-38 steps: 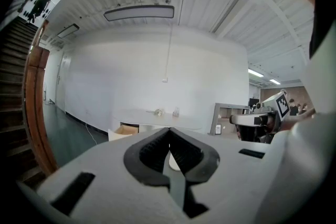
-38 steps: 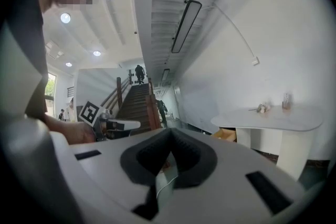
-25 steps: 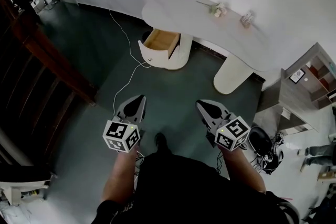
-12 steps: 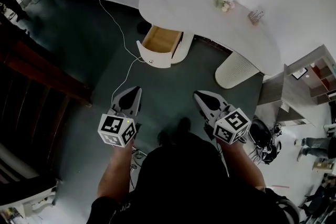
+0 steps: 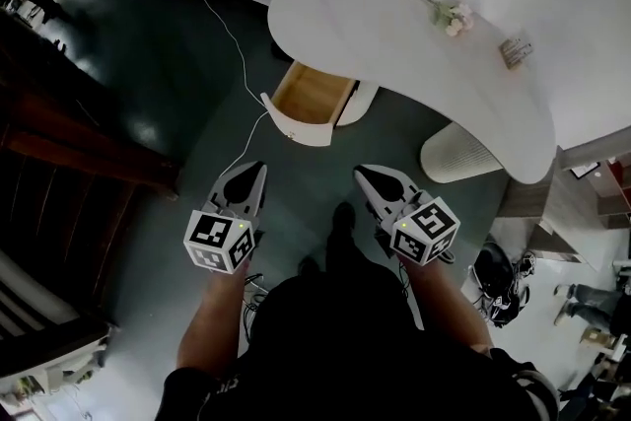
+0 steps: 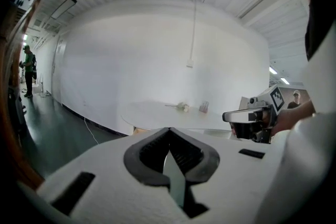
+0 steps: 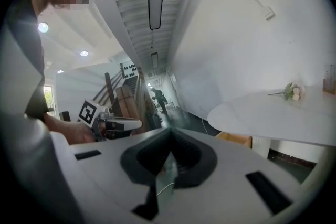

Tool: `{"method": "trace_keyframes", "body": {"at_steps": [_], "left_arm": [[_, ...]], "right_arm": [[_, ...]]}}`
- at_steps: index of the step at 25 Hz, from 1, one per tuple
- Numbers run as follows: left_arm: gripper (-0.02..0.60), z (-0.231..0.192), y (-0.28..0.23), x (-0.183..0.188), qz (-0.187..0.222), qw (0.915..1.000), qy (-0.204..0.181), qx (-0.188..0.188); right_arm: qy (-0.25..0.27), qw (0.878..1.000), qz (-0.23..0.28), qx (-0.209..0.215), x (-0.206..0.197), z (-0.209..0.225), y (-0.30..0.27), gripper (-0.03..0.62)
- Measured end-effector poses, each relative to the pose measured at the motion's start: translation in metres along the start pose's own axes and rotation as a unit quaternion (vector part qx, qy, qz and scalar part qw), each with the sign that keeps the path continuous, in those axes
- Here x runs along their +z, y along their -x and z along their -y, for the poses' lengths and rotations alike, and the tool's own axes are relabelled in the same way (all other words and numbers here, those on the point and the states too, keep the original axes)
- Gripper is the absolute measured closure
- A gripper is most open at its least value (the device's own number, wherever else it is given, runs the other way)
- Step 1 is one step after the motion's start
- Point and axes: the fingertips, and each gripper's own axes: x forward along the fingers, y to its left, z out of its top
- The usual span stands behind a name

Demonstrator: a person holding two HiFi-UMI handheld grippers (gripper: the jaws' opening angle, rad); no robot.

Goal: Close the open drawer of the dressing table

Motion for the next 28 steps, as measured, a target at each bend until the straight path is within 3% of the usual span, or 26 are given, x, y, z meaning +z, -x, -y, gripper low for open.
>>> {"method": "trace_keyframes", "body": {"at_steps": [6,11,18,26,28], "left_arm": [[0.572,-0.032,-0.074,0.014,-0.005,0.9998,0.000,0.018],[0.572,-0.060,-0.101,-0.007,-0.020,0.9994,0.016,0.022],[0.572,-0.095,-0.131,-0.066,-0.039,0.9976,0.055,0.014],[0.571,-0.134,-0.171,-0.164,-0.073,0.9948,0.069,-0.017],[0.540,-0.139,-0.183,-0.184,-0.074,0.9940,0.074,-0.028]], "right_arm": [[0.023,0.997,-0.049,0.060,0.005,0.055,-0.061,0.588],[0.022,0.992,-0.094,0.079,-0.011,0.070,-0.096,0.588],[0.014,0.989,-0.124,0.074,-0.047,0.084,-0.143,0.588],[-0.036,0.982,-0.171,0.067,-0.144,0.110,-0.186,0.588],[-0.048,0.982,-0.170,0.064,-0.163,0.115,-0.196,0.588]]}}
